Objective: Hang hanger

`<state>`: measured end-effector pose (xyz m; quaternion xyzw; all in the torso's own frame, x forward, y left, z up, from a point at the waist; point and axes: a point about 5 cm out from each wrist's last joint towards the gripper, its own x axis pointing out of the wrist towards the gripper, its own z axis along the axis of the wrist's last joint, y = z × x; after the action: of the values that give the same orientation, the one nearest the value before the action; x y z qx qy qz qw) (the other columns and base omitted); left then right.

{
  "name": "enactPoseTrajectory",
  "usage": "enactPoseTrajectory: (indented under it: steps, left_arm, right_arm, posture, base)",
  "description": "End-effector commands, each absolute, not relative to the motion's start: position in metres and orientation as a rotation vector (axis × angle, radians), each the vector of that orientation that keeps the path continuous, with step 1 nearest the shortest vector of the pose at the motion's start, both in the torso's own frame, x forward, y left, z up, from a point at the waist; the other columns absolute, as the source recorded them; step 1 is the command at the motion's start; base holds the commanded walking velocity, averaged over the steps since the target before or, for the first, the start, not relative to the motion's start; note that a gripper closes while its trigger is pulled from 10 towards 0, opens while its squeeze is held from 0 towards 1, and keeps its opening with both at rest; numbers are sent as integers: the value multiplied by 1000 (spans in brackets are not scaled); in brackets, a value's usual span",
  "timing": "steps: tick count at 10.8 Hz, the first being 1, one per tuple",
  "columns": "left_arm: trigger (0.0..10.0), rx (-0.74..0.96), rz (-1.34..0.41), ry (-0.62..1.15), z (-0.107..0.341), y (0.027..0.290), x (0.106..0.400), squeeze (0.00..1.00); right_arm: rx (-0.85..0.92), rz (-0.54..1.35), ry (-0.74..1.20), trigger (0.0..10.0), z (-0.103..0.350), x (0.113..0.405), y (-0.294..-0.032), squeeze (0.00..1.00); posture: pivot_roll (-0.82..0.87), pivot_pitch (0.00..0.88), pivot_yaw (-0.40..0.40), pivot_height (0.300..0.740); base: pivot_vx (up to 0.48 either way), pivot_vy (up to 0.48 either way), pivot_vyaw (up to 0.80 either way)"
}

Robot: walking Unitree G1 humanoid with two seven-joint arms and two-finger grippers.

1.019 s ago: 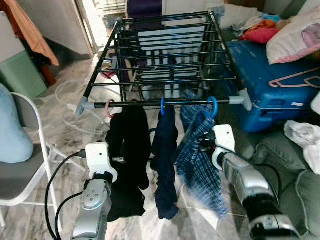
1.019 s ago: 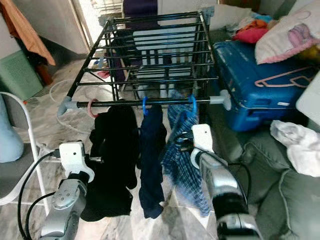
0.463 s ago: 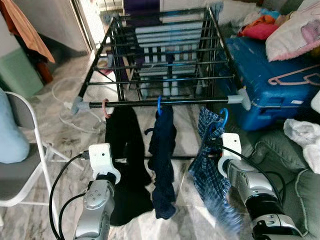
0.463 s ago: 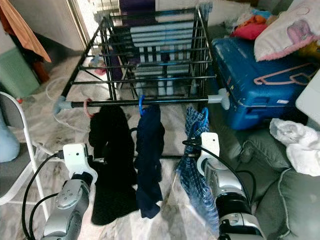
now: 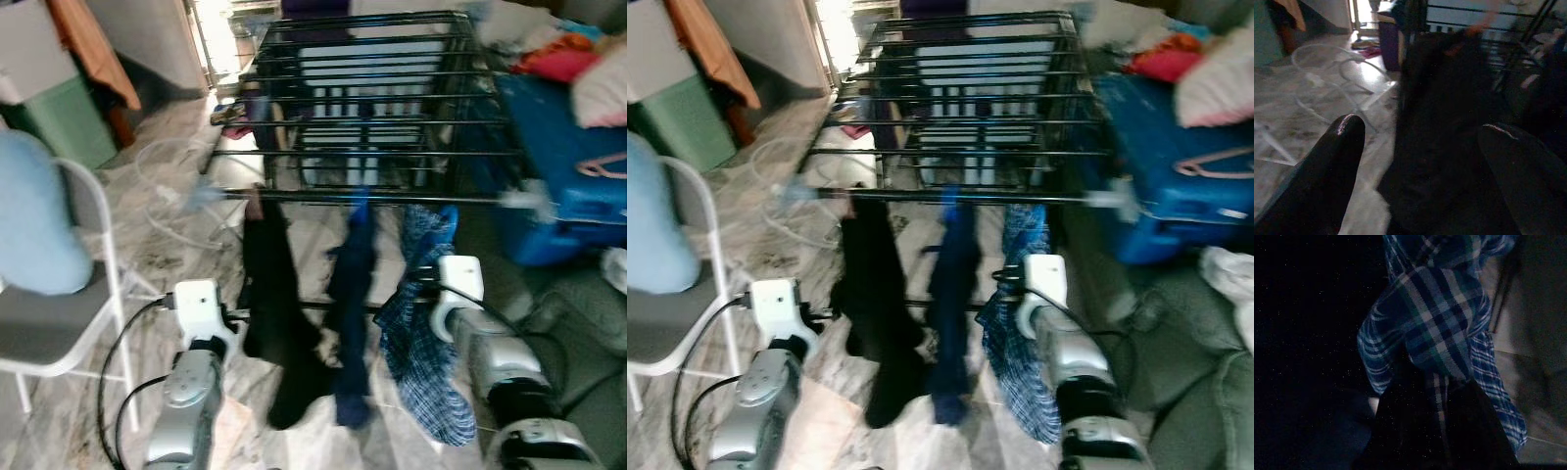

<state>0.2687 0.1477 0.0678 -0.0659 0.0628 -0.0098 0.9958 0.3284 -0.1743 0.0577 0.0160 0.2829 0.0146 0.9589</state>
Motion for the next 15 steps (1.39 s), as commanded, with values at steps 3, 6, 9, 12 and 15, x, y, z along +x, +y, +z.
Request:
enactPoseTrajectory:
  steps: [3,6,9,12,15]
  left_arm:
    - [10000,-134,-35,111,72,147,270,0]
    - [10000,-150,-52,108,73,145,269,0]
    - [10000,-153,-66,101,74,144,269,0]
    - [10000,-148,-68,97,75,145,268,0]
    - [10000,-136,-61,99,75,150,260,0]
  right_arm:
    - [-2,-64,397,10000,86,340,-188,0]
    - [-15,-138,309,10000,100,346,-197,0]
    - [-9,-121,319,10000,104,353,-201,0]
    - [-30,17,355,10000,115,370,-188,0]
    - [-43,90,344,10000,128,383,-177,0]
  posture:
    - [-88,0,114,740]
    - [-88,0,117,740]
    - [-86,0,113,740]
    - [-78,0,111,740]
    - [-43,0,112,740]
  base:
    - [0,90,0]
    - [0,0,0]
    - [0,0,0]
    - [0,0,0]
    - [0,0,0]
